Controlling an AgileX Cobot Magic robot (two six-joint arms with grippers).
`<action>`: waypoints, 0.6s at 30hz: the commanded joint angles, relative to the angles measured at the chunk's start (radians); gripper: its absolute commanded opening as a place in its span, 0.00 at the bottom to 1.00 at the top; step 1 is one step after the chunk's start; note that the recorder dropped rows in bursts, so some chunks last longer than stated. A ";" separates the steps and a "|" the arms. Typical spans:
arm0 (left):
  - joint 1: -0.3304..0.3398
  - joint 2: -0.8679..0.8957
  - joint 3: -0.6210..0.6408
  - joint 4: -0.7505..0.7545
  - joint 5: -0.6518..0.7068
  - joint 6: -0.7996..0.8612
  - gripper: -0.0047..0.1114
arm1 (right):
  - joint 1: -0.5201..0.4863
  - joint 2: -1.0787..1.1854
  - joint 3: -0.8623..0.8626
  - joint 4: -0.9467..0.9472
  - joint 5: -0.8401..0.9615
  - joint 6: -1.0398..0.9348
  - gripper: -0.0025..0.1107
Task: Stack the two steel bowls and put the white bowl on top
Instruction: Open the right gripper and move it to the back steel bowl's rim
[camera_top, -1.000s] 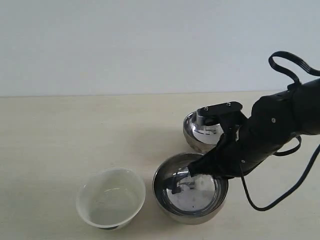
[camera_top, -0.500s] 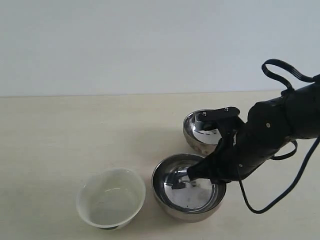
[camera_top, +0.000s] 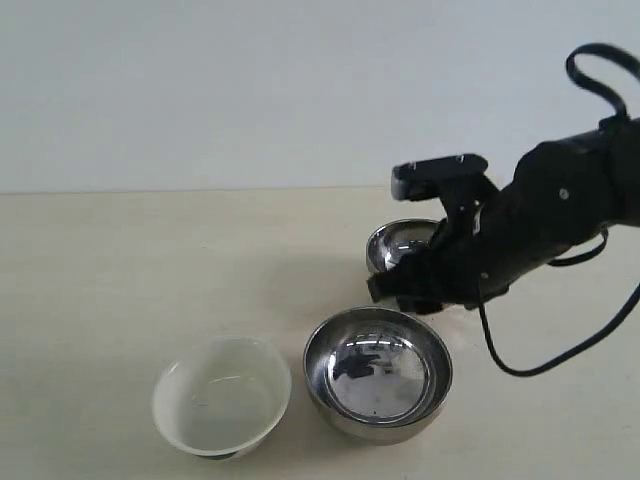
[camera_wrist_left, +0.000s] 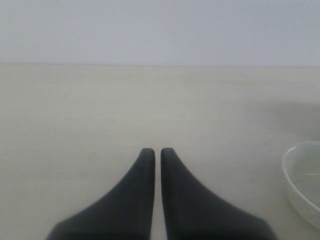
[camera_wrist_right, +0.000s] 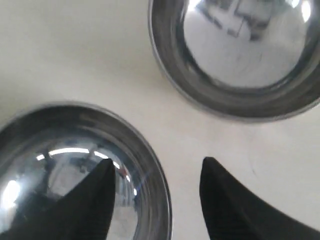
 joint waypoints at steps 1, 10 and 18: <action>-0.005 -0.003 0.003 0.000 -0.007 -0.005 0.07 | -0.027 -0.060 -0.047 -0.080 0.008 0.091 0.43; -0.005 -0.003 0.003 0.000 -0.007 -0.005 0.07 | -0.175 -0.034 -0.067 -0.087 0.008 0.186 0.61; -0.005 -0.003 0.003 0.000 -0.007 -0.005 0.07 | -0.204 0.090 -0.069 -0.087 -0.105 0.211 0.61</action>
